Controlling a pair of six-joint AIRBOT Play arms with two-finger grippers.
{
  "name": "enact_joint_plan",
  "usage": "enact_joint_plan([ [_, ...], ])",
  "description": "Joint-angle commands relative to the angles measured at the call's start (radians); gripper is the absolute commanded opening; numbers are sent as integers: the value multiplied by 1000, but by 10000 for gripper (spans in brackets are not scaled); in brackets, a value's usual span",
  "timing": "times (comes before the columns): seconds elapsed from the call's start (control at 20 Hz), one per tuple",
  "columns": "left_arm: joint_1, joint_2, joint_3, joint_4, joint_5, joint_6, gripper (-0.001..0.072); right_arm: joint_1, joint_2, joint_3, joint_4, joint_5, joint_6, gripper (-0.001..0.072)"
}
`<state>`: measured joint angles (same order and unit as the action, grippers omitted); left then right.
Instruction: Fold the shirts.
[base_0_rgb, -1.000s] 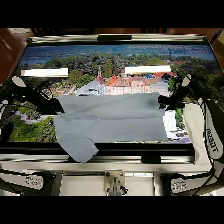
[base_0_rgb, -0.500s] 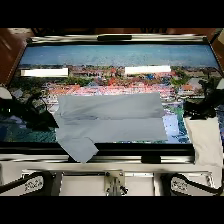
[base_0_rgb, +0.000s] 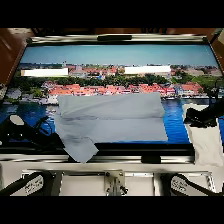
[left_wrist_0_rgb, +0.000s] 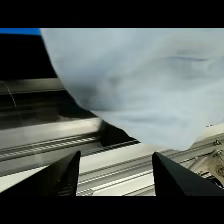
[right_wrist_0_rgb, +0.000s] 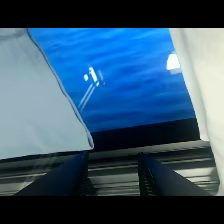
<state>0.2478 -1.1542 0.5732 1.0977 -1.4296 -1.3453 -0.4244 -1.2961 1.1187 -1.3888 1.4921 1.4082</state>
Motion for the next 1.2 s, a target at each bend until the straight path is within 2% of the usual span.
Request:
enact_joint_plan([
  [0.0, 1, 1, -80, -58, 86, 49, 521, -5, 3, -10, 42, -16, 4, 451],
  [0.25, 0, -14, -124, -133, 148, 62, 514, -5, 2, -10, 47, -1, 39, 458],
  [0.3, -5, -16, -126, -150, 161, 73, 498, -5, 2, -10, 48, 11, 37, 631],
  [0.35, -18, -18, -128, -149, 179, 72, 418, -5, 2, -14, 48, 16, 28, 678],
  [0.45, -60, -28, -128, -150, 197, 66, 247, -5, -4, -40, 49, 21, 27, 679],
  [0.5, -83, -30, -128, -149, 199, 66, 112, -5, -9, -71, 60, 23, 27, 678],
  [0.55, -98, -30, -127, -149, 199, 66, 32, -5, -11, -112, 87, 18, 15, 679],
  [0.65, -103, -29, -124, -149, 191, 70, 31, -5, -12, -205, 122, -39, -22, 678],
  [0.9, -103, -27, -89, -148, 188, 69, 30, -5, -12, -333, 207, -180, -31, 677],
  [1.15, -103, -27, -58, -148, 172, 69, 30, 14, -46, -356, 234, -211, -39, 677],
])
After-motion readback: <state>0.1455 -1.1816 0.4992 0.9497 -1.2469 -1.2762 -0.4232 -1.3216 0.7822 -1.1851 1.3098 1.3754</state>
